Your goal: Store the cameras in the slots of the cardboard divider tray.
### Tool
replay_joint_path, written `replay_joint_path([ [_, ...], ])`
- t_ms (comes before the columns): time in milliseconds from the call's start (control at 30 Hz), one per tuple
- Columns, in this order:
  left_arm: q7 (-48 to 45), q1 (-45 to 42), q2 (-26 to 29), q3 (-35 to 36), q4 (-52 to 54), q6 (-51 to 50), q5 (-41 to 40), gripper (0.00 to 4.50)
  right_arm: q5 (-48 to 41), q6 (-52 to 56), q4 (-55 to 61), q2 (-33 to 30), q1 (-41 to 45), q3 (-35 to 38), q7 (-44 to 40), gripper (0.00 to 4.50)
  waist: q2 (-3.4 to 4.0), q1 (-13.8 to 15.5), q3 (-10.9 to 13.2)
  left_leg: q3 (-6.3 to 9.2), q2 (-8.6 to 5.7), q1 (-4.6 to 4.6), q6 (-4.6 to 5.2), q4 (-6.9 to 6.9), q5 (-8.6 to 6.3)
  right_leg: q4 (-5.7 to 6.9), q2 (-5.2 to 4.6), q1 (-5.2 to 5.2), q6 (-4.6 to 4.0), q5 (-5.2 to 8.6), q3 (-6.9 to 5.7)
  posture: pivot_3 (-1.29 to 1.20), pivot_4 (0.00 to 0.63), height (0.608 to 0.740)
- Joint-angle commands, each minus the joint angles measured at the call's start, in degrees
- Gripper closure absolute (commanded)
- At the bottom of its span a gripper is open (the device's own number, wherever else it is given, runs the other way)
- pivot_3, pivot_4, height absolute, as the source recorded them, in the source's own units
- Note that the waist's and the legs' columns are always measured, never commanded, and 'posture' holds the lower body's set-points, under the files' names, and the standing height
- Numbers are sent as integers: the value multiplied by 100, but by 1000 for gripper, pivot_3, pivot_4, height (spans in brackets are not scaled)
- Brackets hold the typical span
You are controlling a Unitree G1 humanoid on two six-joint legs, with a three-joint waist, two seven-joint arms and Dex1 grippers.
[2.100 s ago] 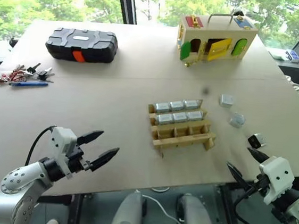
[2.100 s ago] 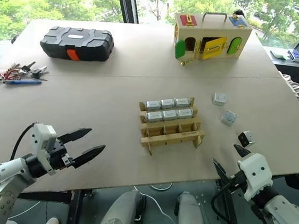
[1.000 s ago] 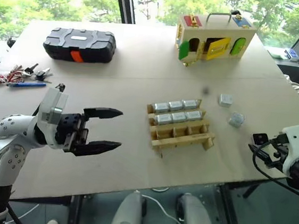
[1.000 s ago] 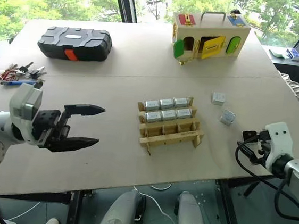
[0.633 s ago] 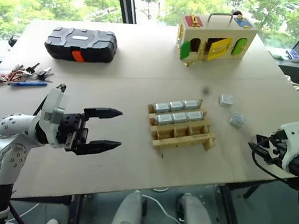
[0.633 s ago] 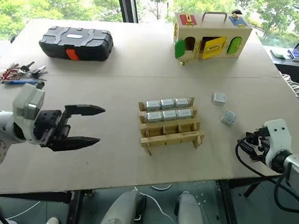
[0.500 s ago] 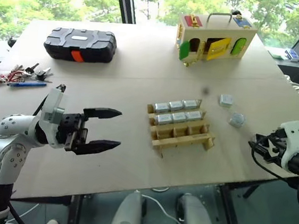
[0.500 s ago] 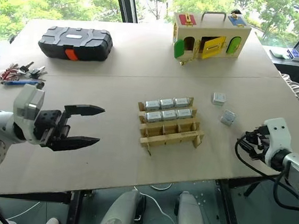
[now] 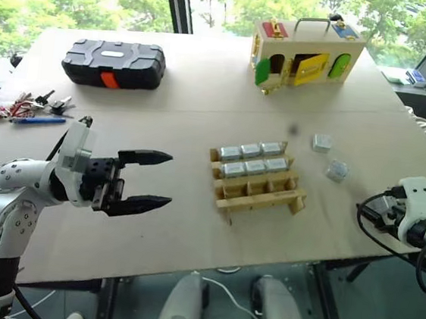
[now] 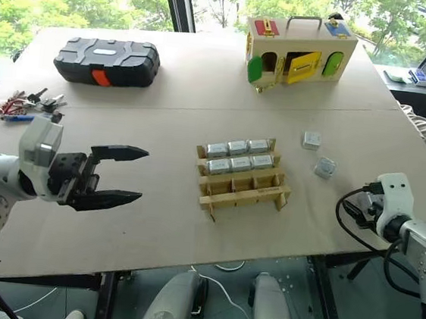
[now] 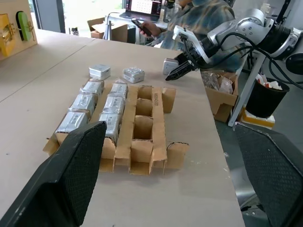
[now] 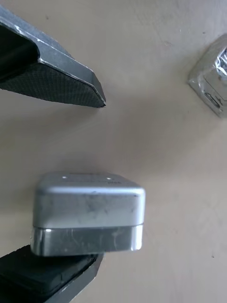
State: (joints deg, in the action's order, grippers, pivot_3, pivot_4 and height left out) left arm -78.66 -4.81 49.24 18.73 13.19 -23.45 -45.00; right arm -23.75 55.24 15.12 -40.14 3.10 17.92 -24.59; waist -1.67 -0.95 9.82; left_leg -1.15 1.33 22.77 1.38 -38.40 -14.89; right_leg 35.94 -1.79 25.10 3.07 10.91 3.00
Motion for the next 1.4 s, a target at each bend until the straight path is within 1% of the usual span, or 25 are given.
replay_joint_path([
  [33, -17, -94, 34, -18, 36, 19, -3, 0, 161, -249, 23, -18, -27, 118, 85, 521, 0, 3, 0, 0, 0, 0, 0, 0, 0, 0, 0, 0, 0, 0, 0, 0, 150, 740],
  [67, -12, -97, 36, -25, 28, 15, 0, 0, 159, -259, 17, -23, -24, 164, 77, 521, 0, 5, 0, 0, 0, 0, 0, 0, 0, 0, 0, 0, 0, 0, 0, 0, 150, 740],
  [100, -9, -99, 40, -35, 17, 13, 4, 0, 164, -271, 14, -36, -30, 208, 71, 1032, 0, 4, 0, 0, 0, 0, 0, 0, 0, 0, 0, 0, 0, 0, 0, 0, 150, 740],
  [133, -8, -99, 43, -44, 6, 14, 8, 0, 159, -284, 14, -51, -41, 234, 51, 1393, 0, 3, 0, 0, 0, 0, 0, 0, 0, 0, 0, 0, 0, 0, 0, 0, 150, 740],
  [200, -9, -106, 49, -58, -22, 11, 15, 0, 153, -287, 31, -81, -65, 264, 19, 2342, 0, 3, 0, 0, 0, 0, 0, 0, 0, 0, 0, 0, 0, 0, 0, 0, 150, 740],
  [267, -17, -107, 51, -64, -41, 9, 25, 0, 151, -281, 72, -111, -90, 276, -22, 3459, 0, 3, 0, 0, 0, 0, 0, 0, 0, 0, 0, 0, 0, 0, 0, 0, 150, 740],
  [300, -20, -109, 50, -66, -50, 8, 29, 0, 145, -272, 99, -128, -99, 275, -48, 3699, 0, 3, 0, 0, 0, 0, 0, 0, 0, 0, 0, 0, 0, 0, 0, 0, 150, 740],
  [433, -93, 32, 20, -19, -50, 40, 2, 0, 119, -303, 427, -287, -12, 154, -208, 3650, 1, 3, 1, 0, 0, 0, 0, 0, 0, 0, 0, 0, 0, 0, 0, 0, 150, 740],
  [500, -85, 215, -89, 45, 27, 179, 20, 0, 95, -505, 790, -432, 155, -100, -452, 3650, 7, -41, 3, -2, 0, -1, 0, 0, 0, 0, 0, 0, 0, 0, 2, 0, 150, 740],
  [600, -64, 519, -242, 62, 109, 427, 142, 0, -8, -967, 1302, -400, 844, -871, -969, 3650, 10, -130, 5, -3, 4, -1, 0, 0, 0, 2, 2, 2, 0, 0, 3, 0, 150, 740],
  [633, -72, 617, -280, 68, 148, 473, 144, 0, 34, -1077, 1375, -311, 1229, -1258, -1096, 3650, 11, -171, 6, -6, 6, -3, 0, 0, 0, 3, 2, 3, 1, -1, 4, 0, 150, 740],
  [700, -77, 708, -321, 66, 181, 537, 149, 0, 90, -1158, 1362, -163, 1784, -1780, -1266, 3650, 10, -208, 6, -7, 17, -11, 0, 0, 0, 7, 10, 5, -5, -6, 8, 0, 150, 740],
  [767, -76, 772, -362, 82, 180, 602, 164, 0, 348, -1727, 1236, 34, 2494, -2688, -1870, 3650, 10, -158, 6, 6, 22, -8, 0, 0, 1, 10, 23, 5, -10, -7, -6, 0, 150, 740],
  [833, -144, 877, -349, 125, 154, 681, 180, 0, 627, -2463, 994, 138, 2986, -3467, -2638, 3650, 12, -104, 8, 12, 28, 1, 0, 0, 1, 9, 27, 10, -11, -6, -13, 0, 150, 740],
  [933, -239, 1028, -294, 196, 127, 740, 183, 0, 959, -3219, 325, 412, 3490, -4007, -3162, 3650, 12, -77, 8, 12, 27, 11, -1, 3, 0, -1, 17, 10, -12, -6, -18, 0, 150, 740],
  [1000, -243, 1149, -286, 276, 154, 760, 172, 0, 1135, -3606, -169, 641, 3761, -4259, -3410, 3650, 11, -70, 8, 4, 22, 16, 0, 3, 0, -3, -4, 12, -30, -18, -17, 0, 150, 740],
  [1067, -205, 1289, -305, 374, 234, 773, 155, 0, 1188, -3855, -457, 761, 3846, -4400, -3683, 3650, 10, -73, 9, -2, 14, 16, 0, 1, -1, -4, -16, 11, -31, -19, -13, 0, 150, 740],
  [1233, -83, 1575, -369, 560, 382, 838, 146, 0, 1372, -4167, -919, 1001, 3791, -4575, -4029, 3650, 11, -66, 9, 5, 10, 16, 2, 1, -1, -1, -21, 11, -32, -19, -21, 0, 150, 740],
  [1400, -43, 1815, -390, 716, 442, 905, 146, 0, 1648, -4446, -1400, 1196, 3685, -4684, -4108, 3650, 11, -102, 9, 5, 9, 9, 1, 1, -1, 4, -9, 10, -33, -19, -23, 0, 150, 740],
])
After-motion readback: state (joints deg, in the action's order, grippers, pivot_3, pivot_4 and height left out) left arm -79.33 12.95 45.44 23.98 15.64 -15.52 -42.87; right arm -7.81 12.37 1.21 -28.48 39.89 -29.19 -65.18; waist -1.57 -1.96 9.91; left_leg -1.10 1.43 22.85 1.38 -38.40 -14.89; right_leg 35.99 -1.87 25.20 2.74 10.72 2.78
